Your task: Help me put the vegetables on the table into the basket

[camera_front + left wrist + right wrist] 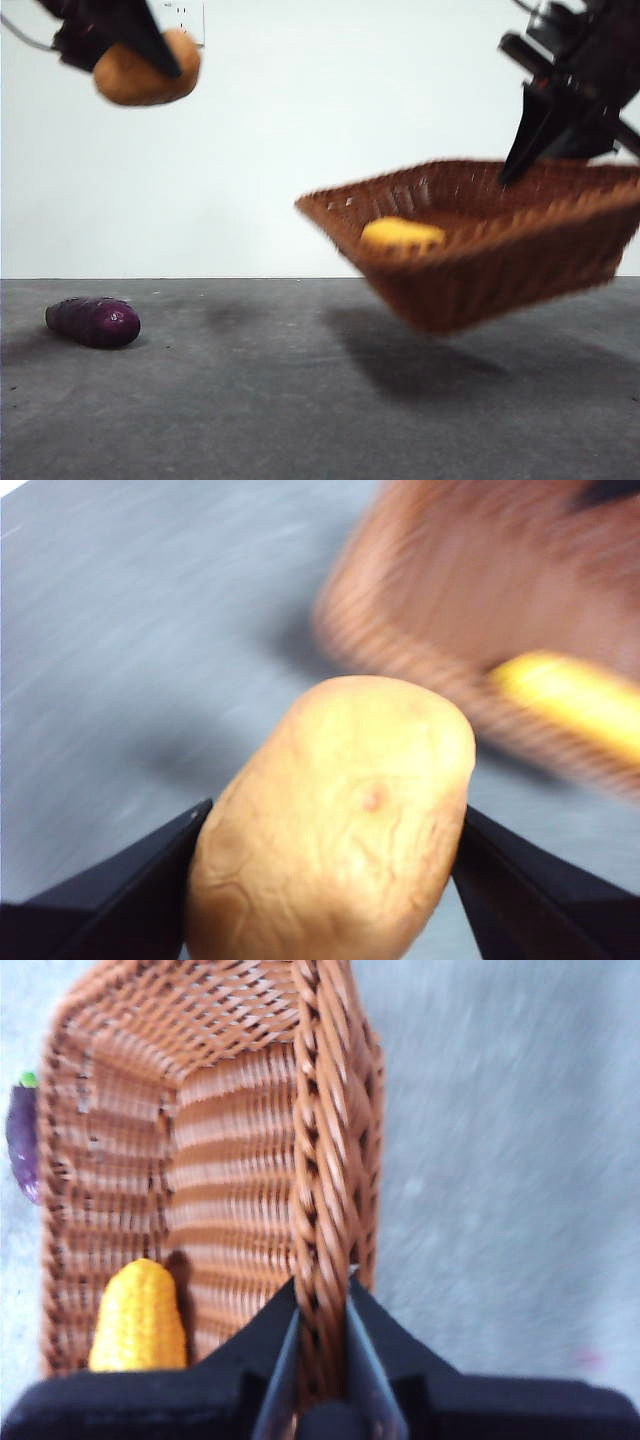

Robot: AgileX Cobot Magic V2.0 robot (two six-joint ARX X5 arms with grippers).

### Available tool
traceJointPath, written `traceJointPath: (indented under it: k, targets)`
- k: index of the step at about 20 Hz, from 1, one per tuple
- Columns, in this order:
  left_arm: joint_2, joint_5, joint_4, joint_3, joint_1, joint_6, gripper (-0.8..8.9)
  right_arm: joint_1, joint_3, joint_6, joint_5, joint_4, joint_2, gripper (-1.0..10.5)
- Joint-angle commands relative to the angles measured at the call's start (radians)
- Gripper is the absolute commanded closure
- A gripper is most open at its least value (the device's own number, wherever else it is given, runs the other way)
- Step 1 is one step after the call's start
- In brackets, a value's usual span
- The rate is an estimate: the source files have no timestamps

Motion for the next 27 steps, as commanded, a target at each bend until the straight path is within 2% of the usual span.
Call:
traceJointPath:
  k: [1,6,10,16,18,21,22,23,24,25,27]
  targets:
    - [-0.015,0.011,-0.010,-0.021,-0.111,-0.010,8.19,0.048,-0.090,0.103,-0.042,0.097,0.004,9.6]
    - [0.009,-0.103,-0.011,-0.022,-0.407,-0.004,8.19,0.183,-0.143,0.197,-0.034,0.227,0.004,9.6]
    - [0.062,-0.145,-0.017,-0.025,-0.540,-0.005,8.19,0.222,-0.141,0.278,-0.037,0.319,0.004,9.6]
    - [0.248,-0.190,-0.017,-0.027,-0.591,-0.014,8.19,0.222,-0.141,0.283,-0.042,0.325,0.004,9.6]
    - [0.293,-0.232,0.014,-0.027,-0.591,-0.058,8.19,0.222,-0.141,0.282,-0.042,0.325,0.004,9.6]
    - [0.324,-0.230,0.039,-0.027,-0.591,-0.108,8.08,0.222,-0.141,0.279,-0.042,0.330,0.004,9.6]
    - [0.329,-0.230,0.038,-0.027,-0.591,-0.119,7.58,0.222,-0.141,0.277,-0.042,0.333,0.004,9.6]
    - [0.329,-0.230,0.037,-0.027,-0.591,-0.135,6.13,0.222,-0.141,0.277,-0.042,0.333,0.004,9.6]
    - [0.329,-0.230,0.037,-0.027,-0.591,-0.153,4.25,0.222,-0.141,0.273,-0.042,0.333,0.004,9.6]
    - [0.329,-0.230,0.036,-0.027,-0.591,-0.171,3.38,0.222,-0.141,0.273,-0.042,0.333,0.004,9.6]
    - [0.329,-0.230,0.036,-0.027,-0.591,-0.216,3.42,0.222,-0.141,0.269,-0.042,0.330,0.004,9.6]
